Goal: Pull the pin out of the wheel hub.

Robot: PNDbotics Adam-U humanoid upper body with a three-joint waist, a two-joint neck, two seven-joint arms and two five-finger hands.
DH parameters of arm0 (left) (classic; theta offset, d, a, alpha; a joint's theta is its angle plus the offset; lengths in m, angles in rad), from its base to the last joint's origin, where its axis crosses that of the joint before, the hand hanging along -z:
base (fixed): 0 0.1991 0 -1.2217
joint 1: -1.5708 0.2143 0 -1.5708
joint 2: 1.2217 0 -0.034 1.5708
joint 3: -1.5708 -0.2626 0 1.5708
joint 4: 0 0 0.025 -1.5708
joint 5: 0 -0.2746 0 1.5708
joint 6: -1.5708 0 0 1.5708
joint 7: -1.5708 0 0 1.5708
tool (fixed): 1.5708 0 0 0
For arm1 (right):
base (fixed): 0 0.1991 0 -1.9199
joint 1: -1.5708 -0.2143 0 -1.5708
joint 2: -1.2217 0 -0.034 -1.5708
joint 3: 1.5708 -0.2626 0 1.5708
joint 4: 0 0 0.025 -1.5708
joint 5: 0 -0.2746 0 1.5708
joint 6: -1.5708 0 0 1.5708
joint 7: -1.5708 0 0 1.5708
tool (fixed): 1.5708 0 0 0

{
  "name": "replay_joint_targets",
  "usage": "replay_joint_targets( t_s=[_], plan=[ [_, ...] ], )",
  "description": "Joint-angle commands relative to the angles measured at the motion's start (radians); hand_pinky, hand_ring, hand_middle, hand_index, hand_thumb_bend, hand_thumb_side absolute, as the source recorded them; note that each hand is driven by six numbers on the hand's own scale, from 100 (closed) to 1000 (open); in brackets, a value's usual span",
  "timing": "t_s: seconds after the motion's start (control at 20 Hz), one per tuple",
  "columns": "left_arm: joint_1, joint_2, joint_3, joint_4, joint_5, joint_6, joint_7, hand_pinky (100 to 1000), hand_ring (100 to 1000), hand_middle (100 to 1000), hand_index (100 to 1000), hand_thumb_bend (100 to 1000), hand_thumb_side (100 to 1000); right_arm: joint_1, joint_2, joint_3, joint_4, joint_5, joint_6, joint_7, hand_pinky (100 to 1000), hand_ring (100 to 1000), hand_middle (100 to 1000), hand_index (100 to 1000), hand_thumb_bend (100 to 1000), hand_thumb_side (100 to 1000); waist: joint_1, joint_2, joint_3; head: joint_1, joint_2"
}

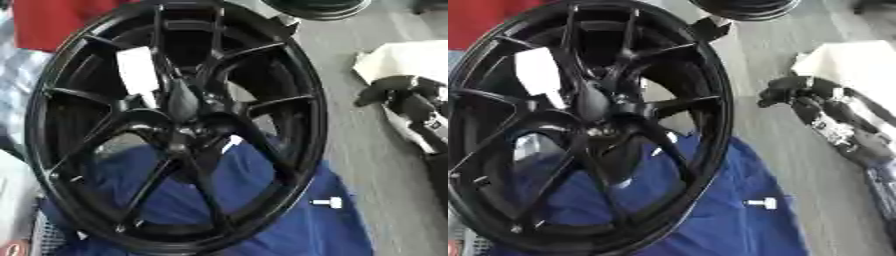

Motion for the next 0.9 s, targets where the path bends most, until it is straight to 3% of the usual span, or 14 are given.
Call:
replay_joint_targets(
  t_s=[0.05,0.5,0.9],
  plan=[
    [-0.016,0.028,0.014,-0.005,-0.002,0.002,0.002,840,756,685,823,100,396,-0.016,-0.036,0.013,-0.021,-0.001,0.005,0.019,1000,834,791,848,100,612,0.001,-0.026,0.004,-0.006,-0.017],
    [-0.018,0.023,0.018,-0.005,-0.001,0.003,0.008,839,755,683,822,100,377,-0.063,-0.039,0.081,-0.021,0.014,0.068,0.061,1000,847,790,848,100,665,0.0,-0.023,0.017,-0.029,-0.011],
    [-0.017,0.023,0.019,-0.005,-0.009,0.003,0.012,839,755,683,821,100,374,-0.062,-0.036,0.083,-0.021,0.022,0.083,0.062,1000,841,788,847,100,677,0.0,-0.017,0.017,-0.025,-0.008]
  ],
)
